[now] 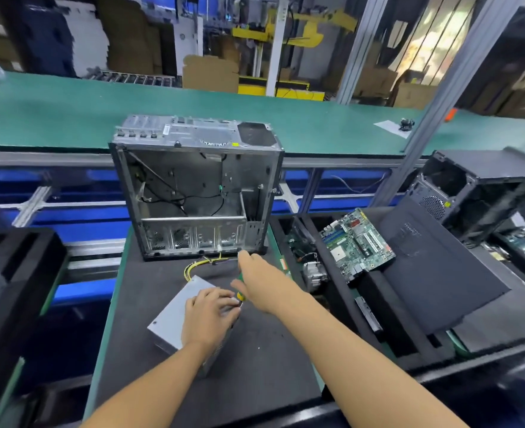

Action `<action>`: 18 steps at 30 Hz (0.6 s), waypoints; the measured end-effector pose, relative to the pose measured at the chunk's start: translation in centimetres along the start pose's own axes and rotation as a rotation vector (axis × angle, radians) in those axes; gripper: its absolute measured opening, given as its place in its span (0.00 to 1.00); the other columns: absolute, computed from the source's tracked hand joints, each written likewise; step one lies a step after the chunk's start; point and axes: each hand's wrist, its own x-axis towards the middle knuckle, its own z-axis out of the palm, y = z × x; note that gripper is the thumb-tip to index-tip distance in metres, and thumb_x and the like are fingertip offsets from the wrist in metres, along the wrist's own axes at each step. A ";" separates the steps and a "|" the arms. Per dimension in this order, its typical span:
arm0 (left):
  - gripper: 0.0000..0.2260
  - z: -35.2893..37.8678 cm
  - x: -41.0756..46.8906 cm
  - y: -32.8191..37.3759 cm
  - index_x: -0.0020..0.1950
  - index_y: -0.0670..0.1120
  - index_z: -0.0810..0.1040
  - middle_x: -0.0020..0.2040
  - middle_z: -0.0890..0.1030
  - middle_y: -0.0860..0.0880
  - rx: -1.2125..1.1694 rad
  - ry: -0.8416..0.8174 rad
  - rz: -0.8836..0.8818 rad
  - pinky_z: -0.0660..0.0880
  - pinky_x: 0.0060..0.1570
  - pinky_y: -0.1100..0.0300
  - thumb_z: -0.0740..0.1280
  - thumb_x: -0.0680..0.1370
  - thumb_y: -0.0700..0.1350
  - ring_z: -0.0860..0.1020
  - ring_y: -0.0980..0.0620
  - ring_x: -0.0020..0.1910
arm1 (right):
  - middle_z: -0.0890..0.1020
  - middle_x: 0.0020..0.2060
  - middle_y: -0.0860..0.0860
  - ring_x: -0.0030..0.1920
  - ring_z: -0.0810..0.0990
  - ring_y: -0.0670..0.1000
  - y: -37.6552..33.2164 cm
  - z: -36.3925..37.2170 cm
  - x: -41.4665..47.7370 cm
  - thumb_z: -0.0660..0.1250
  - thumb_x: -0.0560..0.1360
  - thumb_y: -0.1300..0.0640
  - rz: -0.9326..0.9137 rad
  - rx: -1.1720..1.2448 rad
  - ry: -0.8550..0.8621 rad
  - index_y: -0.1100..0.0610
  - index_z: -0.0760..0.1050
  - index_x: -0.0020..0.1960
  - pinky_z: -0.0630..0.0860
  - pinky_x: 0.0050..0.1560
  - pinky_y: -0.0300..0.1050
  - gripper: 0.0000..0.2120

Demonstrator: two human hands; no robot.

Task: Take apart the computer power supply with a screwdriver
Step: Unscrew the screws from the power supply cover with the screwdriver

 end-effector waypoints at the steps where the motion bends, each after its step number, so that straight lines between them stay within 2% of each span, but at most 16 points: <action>1: 0.05 -0.1 0.1 0.1 0.45 0.64 0.83 0.49 0.76 0.70 0.012 0.001 0.003 0.59 0.51 0.59 0.69 0.74 0.62 0.71 0.61 0.58 | 0.71 0.57 0.59 0.50 0.77 0.64 -0.1 0.0 0.0 0.61 0.82 0.54 -0.003 -0.008 0.002 0.60 0.64 0.58 0.73 0.47 0.54 0.12; 3: 0.06 -0.2 0.1 0.3 0.46 0.63 0.83 0.51 0.78 0.68 0.049 -0.002 0.016 0.59 0.51 0.58 0.68 0.74 0.61 0.71 0.59 0.58 | 0.71 0.58 0.61 0.54 0.76 0.63 -0.5 0.1 0.0 0.60 0.81 0.56 -0.011 -0.004 0.005 0.62 0.64 0.62 0.75 0.53 0.56 0.13; 5: 0.07 -0.3 -0.2 0.4 0.47 0.62 0.84 0.52 0.79 0.66 0.061 0.009 0.034 0.59 0.51 0.58 0.68 0.75 0.61 0.71 0.58 0.58 | 0.71 0.59 0.62 0.55 0.75 0.62 -0.6 0.3 -0.2 0.60 0.81 0.59 -0.020 0.022 0.013 0.62 0.63 0.65 0.74 0.55 0.56 0.15; 7: 0.07 -0.3 -0.5 0.6 0.47 0.61 0.84 0.52 0.79 0.66 0.050 0.030 0.054 0.61 0.52 0.56 0.68 0.76 0.60 0.72 0.58 0.57 | 0.71 0.59 0.60 0.49 0.77 0.60 -0.6 0.6 -0.2 0.60 0.81 0.60 -0.022 0.007 0.013 0.61 0.63 0.64 0.74 0.46 0.51 0.14; 9: 0.06 -0.2 -0.7 0.6 0.45 0.59 0.83 0.50 0.79 0.64 0.035 0.050 0.065 0.64 0.53 0.55 0.69 0.75 0.58 0.73 0.56 0.56 | 0.72 0.57 0.58 0.39 0.76 0.57 -0.5 1.0 -0.1 0.61 0.81 0.62 -0.026 -0.056 0.012 0.60 0.63 0.61 0.68 0.36 0.46 0.11; 11: 0.05 -0.2 -0.8 0.6 0.44 0.59 0.83 0.48 0.79 0.64 0.038 0.050 0.064 0.64 0.54 0.55 0.68 0.74 0.58 0.73 0.57 0.56 | 0.73 0.54 0.58 0.40 0.76 0.57 -0.3 1.2 0.1 0.62 0.80 0.61 -0.028 -0.031 0.044 0.59 0.64 0.58 0.68 0.37 0.48 0.09; 14: 0.06 -0.1 -0.7 0.5 0.45 0.59 0.84 0.50 0.80 0.66 0.016 0.059 0.069 0.63 0.54 0.56 0.69 0.73 0.57 0.73 0.58 0.57 | 0.74 0.50 0.56 0.44 0.74 0.57 0.1 1.0 0.0 0.65 0.79 0.56 -0.048 0.049 0.095 0.59 0.68 0.56 0.65 0.38 0.48 0.10; 18: 0.06 0.3 -0.5 0.0 0.45 0.59 0.84 0.51 0.81 0.66 0.016 0.079 0.077 0.63 0.54 0.57 0.69 0.73 0.58 0.74 0.59 0.57 | 0.76 0.53 0.56 0.46 0.75 0.56 0.7 0.9 0.2 0.65 0.79 0.57 -0.064 0.061 0.095 0.57 0.69 0.57 0.64 0.37 0.45 0.09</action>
